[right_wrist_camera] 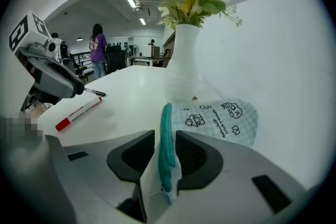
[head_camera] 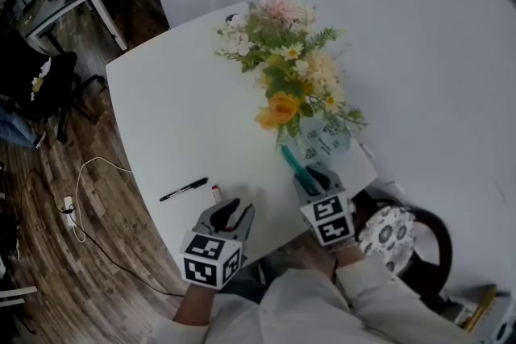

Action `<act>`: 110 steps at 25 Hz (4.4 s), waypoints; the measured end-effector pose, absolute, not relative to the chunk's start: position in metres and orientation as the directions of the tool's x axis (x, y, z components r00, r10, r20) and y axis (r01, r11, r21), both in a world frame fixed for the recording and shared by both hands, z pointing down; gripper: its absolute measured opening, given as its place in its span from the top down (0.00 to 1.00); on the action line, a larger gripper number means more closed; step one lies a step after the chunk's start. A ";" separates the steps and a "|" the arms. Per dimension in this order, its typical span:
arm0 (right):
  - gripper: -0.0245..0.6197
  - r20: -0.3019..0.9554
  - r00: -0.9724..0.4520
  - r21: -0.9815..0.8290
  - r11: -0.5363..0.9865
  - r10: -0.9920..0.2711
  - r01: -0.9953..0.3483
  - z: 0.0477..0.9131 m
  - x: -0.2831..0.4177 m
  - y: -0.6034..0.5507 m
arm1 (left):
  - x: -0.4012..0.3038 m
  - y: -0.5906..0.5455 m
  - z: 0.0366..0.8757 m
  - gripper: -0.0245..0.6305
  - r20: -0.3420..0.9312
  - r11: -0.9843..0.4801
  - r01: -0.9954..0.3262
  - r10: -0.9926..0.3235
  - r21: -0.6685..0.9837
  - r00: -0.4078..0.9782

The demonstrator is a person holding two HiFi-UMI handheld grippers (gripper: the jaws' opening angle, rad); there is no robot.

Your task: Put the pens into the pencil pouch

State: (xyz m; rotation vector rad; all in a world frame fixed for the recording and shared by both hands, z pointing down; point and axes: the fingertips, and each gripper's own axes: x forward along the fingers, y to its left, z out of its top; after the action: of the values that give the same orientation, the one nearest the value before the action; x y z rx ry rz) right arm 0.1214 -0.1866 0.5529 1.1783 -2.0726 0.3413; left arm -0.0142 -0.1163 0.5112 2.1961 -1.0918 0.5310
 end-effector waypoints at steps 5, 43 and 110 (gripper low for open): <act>0.84 0.710 -0.310 0.132 0.552 -0.633 -0.824 0.557 0.122 -0.186 | -0.015 -0.118 0.512 0.78 0.591 -0.461 -0.816 -0.567 0.349 0.574; 0.89 0.503 -0.703 -0.330 0.639 -0.503 -0.694 0.459 0.030 -0.121 | -0.053 -0.107 0.485 0.79 0.535 -0.427 -0.845 -0.654 0.322 0.535; 0.89 0.059 -0.886 -0.889 0.379 -0.460 -0.256 0.420 0.029 -0.123 | -0.082 -0.137 0.583 0.81 0.815 -0.322 -0.940 -0.512 0.112 0.272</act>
State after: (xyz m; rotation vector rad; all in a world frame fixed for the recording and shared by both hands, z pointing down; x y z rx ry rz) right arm 0.0293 -0.1228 0.4201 0.7289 -2.7676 1.7236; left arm -0.0816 -0.1368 0.5830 1.9432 -1.3044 0.9162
